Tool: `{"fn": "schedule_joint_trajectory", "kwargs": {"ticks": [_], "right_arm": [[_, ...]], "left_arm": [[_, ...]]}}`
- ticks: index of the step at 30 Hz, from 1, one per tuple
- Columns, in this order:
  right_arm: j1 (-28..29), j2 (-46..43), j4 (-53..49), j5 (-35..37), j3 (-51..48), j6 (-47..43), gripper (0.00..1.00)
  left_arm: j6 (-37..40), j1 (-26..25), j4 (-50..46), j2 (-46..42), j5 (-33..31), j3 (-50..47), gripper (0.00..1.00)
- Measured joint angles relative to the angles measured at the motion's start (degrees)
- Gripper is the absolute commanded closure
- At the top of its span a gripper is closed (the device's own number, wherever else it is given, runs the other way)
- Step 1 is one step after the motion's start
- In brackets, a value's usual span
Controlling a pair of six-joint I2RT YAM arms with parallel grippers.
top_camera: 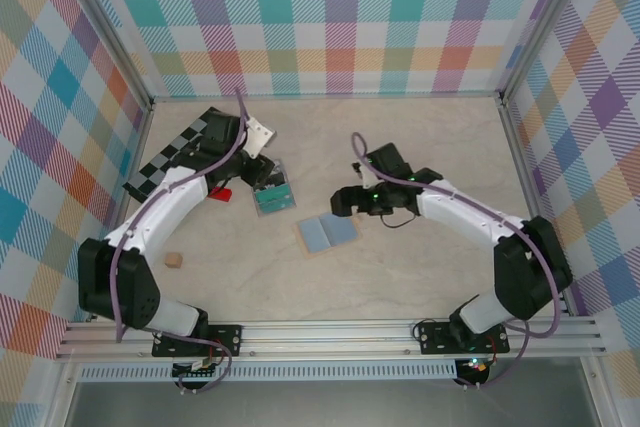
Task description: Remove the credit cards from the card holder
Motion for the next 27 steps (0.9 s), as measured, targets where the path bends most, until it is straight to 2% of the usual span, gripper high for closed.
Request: {"fn": "schedule_joint_trajectory", "kwargs": {"ticks": [6, 10, 12, 18, 27], "right_arm": [[7.72, 11.15, -5.31, 7.28, 7.23, -1.03, 0.08], [9.18, 17.7, -9.01, 10.45, 10.97, -0.81, 0.0], [9.38, 20.26, -10.71, 11.69, 12.68, -0.31, 0.0], [10.25, 24.28, -14.67, 14.16, 17.22, 0.57, 0.0], [11.82, 27.61, -18.36, 18.08, 20.92, 1.01, 0.0]], "left_arm": [[-13.9, 0.0, 4.2, -6.91, -2.38, -10.93, 0.41], [-21.2, 0.0, 7.13, -13.29, -5.31, -17.59, 0.29], [-23.8, 0.0, 8.09, -15.87, -6.54, -19.78, 0.25], [-28.59, 0.0, 10.36, -19.19, -7.54, -23.15, 0.22], [-30.42, 0.0, 11.61, -19.28, -7.56, -26.47, 0.21]]}}
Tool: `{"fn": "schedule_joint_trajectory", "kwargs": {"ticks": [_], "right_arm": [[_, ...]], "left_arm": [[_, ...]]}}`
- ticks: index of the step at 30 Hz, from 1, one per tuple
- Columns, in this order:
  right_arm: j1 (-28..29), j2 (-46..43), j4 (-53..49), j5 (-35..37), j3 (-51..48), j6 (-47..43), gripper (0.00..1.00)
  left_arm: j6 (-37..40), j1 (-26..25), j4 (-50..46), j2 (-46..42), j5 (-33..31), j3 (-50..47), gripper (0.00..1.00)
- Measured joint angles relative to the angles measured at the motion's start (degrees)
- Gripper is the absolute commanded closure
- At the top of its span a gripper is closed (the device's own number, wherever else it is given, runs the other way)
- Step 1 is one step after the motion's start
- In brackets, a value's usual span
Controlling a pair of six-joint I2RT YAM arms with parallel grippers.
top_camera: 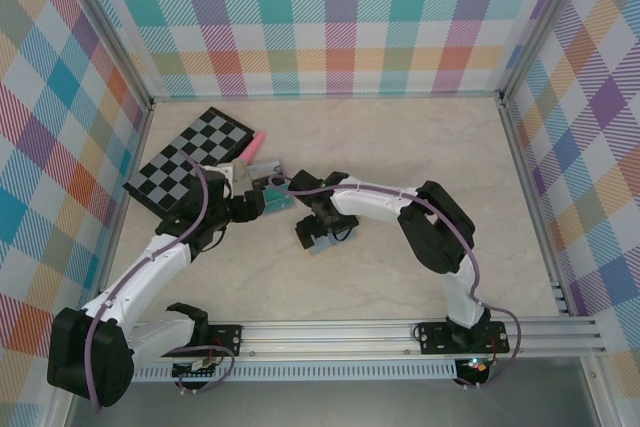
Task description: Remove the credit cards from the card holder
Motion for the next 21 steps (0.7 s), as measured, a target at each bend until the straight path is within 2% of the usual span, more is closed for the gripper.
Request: {"fn": "schedule_joint_trajectory", "kwargs": {"ticks": [3, 10, 12, 17, 21], "right_arm": [[0.0, 0.83, -1.05, 0.5, 1.09, 0.61, 0.04], [0.31, 1.7, -1.81, 1.09, 2.12, 1.81, 0.33], [0.15, 1.66, -1.42, 1.09, 1.84, 2.1, 0.39], [-0.79, 0.5, 0.76, -0.07, -0.11, 2.36, 0.45], [-1.27, -0.31, 1.81, -0.87, -1.11, 2.49, 0.43]], "left_arm": [[0.0, 0.0, 0.11, -0.02, 0.02, -0.15, 0.21], [-0.44, 0.0, 0.55, -1.03, -0.22, -1.57, 0.19], [-0.79, 0.0, 0.98, -1.22, -0.42, -2.21, 0.19], [-1.68, 0.0, 1.6, -2.45, -1.62, -4.37, 0.17], [-2.8, 0.0, 2.89, -3.65, -3.72, -6.36, 0.14]]}}
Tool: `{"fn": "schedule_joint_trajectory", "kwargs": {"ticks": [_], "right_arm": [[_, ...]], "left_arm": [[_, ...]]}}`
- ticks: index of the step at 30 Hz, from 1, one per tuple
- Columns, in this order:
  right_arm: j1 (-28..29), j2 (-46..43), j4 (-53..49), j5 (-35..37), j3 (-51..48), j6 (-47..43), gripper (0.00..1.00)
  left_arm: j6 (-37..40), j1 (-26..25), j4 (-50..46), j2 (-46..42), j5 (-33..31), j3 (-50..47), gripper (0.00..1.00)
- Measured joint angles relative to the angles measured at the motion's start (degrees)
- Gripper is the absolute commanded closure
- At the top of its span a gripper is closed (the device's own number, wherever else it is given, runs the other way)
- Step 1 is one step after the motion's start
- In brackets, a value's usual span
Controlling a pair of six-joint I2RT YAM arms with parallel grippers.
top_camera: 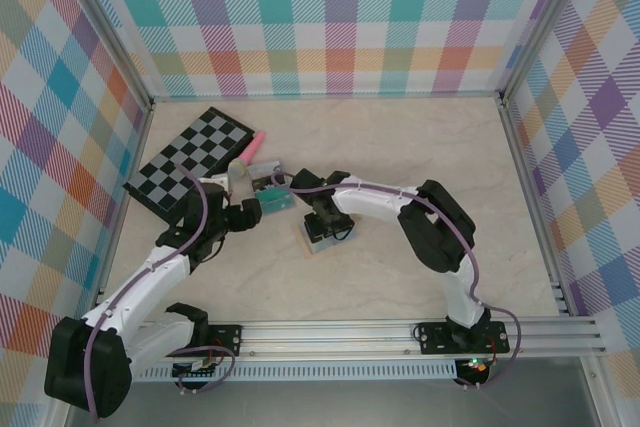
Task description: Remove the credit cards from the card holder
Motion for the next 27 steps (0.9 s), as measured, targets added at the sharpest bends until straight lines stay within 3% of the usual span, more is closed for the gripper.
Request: {"fn": "schedule_joint_trajectory", "kwargs": {"ticks": [7, 11, 18, 27], "right_arm": [[-0.42, -3.96, 1.31, -1.66, -2.45, 2.01, 0.13], [-0.76, -11.1, 1.6, -0.96, -2.75, 2.91, 0.01], [-3.17, -28.41, 5.49, 8.52, -3.93, 1.97, 0.0], [-19.1, -38.16, 10.8, 24.85, -18.21, -0.55, 0.0]], "left_arm": [[-1.44, 0.0, 0.39, -1.92, -6.58, -1.88, 0.07], [-1.95, 0.0, 0.24, -2.99, -11.63, -1.77, 0.0], [-3.41, 0.92, -3.13, 0.33, -21.79, 4.92, 0.0], [-0.26, 5.35, 3.82, 8.2, -26.4, 3.58, 0.0]]}}
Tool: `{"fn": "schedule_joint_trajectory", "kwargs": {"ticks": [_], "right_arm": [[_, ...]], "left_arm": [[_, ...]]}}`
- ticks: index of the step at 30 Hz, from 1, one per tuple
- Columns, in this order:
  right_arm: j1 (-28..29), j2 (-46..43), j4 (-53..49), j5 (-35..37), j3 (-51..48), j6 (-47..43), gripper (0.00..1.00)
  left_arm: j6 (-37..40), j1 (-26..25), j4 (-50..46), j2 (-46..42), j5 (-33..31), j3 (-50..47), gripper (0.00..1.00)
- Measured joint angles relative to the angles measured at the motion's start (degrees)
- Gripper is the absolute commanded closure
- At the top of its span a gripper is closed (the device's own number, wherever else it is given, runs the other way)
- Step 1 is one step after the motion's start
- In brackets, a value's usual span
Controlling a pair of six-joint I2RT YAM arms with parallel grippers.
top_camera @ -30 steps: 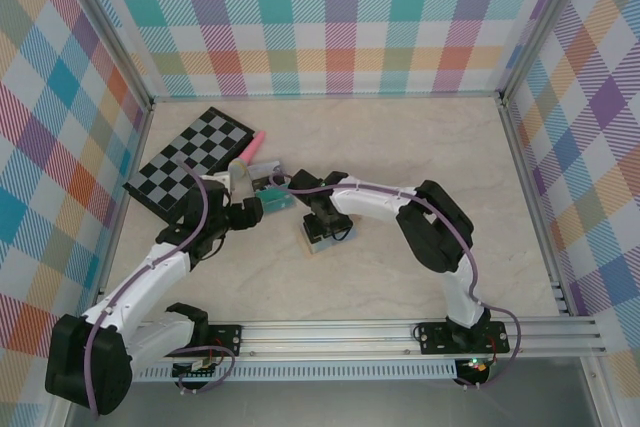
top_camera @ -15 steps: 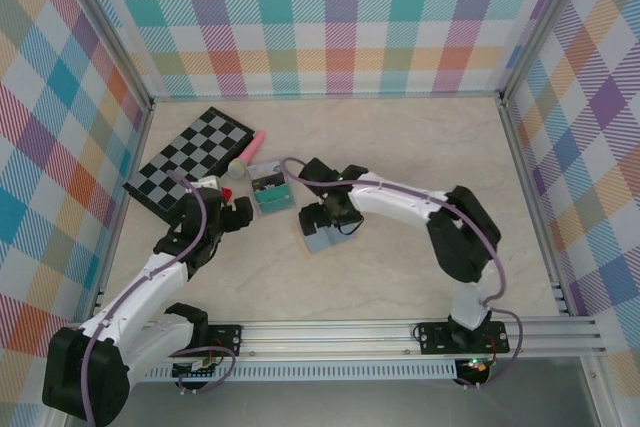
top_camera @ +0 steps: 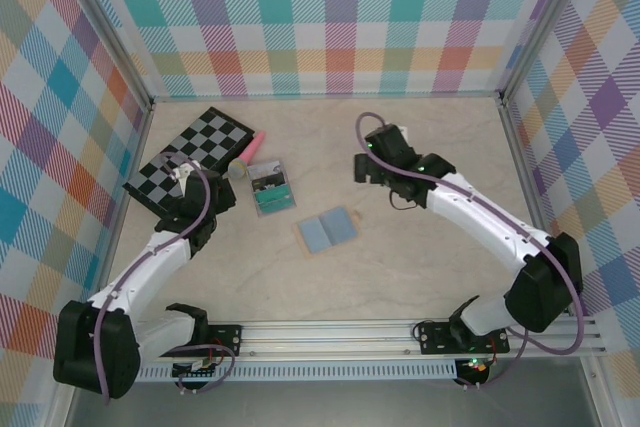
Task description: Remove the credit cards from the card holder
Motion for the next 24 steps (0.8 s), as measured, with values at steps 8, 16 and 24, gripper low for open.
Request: {"fn": "schedule_joint_trajectory", "kwargs": {"ticks": [8, 16, 24], "right_arm": [[-13.42, -10.08, 19.69, 5.27, -23.37, -7.93, 0.0], [-21.11, -10.86, 37.4, 1.97, -36.04, -13.46, 0.0], [-23.45, -3.56, 53.66, -5.68, -39.01, -16.81, 0.0]], "left_arm": [[5.75, 4.46, 12.57, 4.68, 2.62, -7.04, 0.0], [10.34, 8.57, 26.1, 4.76, 10.84, -13.31, 0.0], [13.9, 9.55, 38.03, 6.16, 20.44, -15.87, 0.0]]}}
